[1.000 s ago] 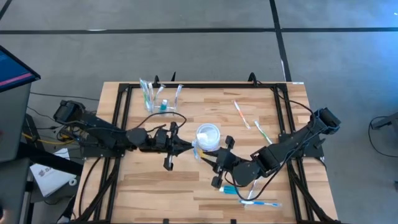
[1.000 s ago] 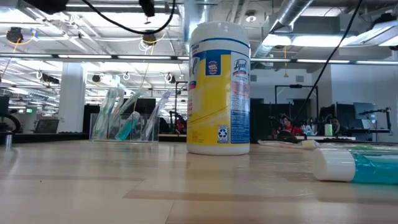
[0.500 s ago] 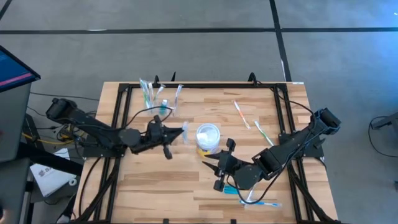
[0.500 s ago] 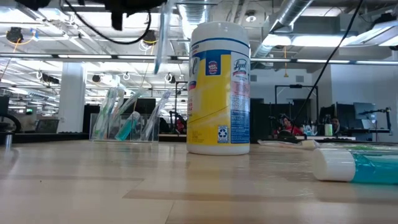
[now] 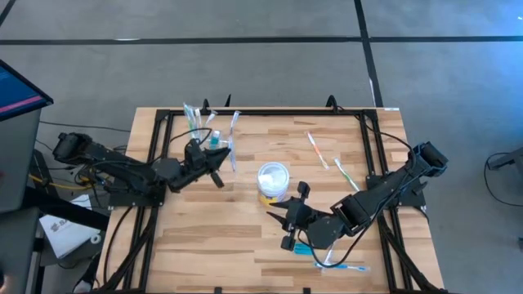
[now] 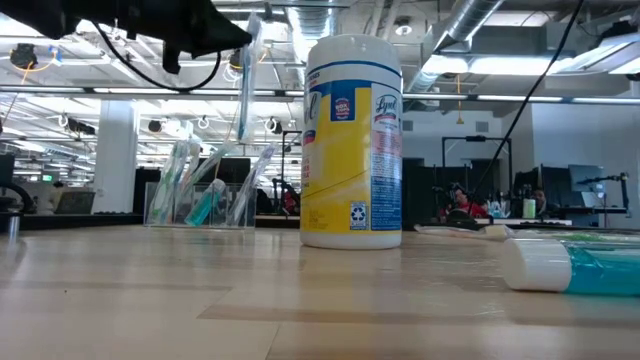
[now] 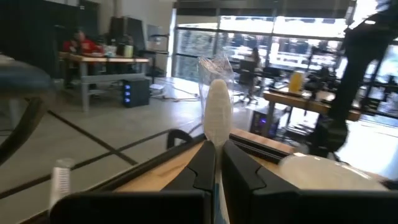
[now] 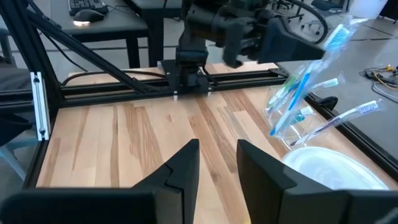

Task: Pick & Place toothbrushing station
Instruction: Put the top blue toothbrush into the transparent organizer

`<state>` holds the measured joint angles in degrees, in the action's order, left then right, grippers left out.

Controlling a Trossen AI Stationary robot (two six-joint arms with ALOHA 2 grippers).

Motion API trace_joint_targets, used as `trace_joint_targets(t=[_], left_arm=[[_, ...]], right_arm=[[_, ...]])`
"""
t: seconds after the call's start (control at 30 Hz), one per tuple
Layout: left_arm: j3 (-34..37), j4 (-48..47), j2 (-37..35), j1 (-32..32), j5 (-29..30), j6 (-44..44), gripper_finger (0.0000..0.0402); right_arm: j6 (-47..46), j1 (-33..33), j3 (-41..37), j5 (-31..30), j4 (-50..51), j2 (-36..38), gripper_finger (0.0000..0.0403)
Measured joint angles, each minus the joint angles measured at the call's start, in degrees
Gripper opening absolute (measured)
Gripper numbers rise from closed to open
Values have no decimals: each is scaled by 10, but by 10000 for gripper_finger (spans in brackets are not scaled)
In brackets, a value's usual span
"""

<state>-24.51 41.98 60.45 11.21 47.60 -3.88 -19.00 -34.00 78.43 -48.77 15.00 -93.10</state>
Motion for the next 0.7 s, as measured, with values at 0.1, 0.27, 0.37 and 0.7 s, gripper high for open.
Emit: trace_joint_targets(t=[0.1, 0.27, 0.37, 0.7], left_arm=[[0, -1, 0, -23, 0, 0, 2], [0, -1, 0, -57, 0, 0, 3], [0, -2, 0, -79, 0, 1, 2], [0, -28, 0, -159, 0, 2, 3]], right_arm=[[1, 0, 0, 0, 10, 0, 98], [1, 0, 0, 3, 20, 0, 98], [1, 2, 0, 3, 25, 0, 98], [26, 23, 0, 8, 27, 0, 98]])
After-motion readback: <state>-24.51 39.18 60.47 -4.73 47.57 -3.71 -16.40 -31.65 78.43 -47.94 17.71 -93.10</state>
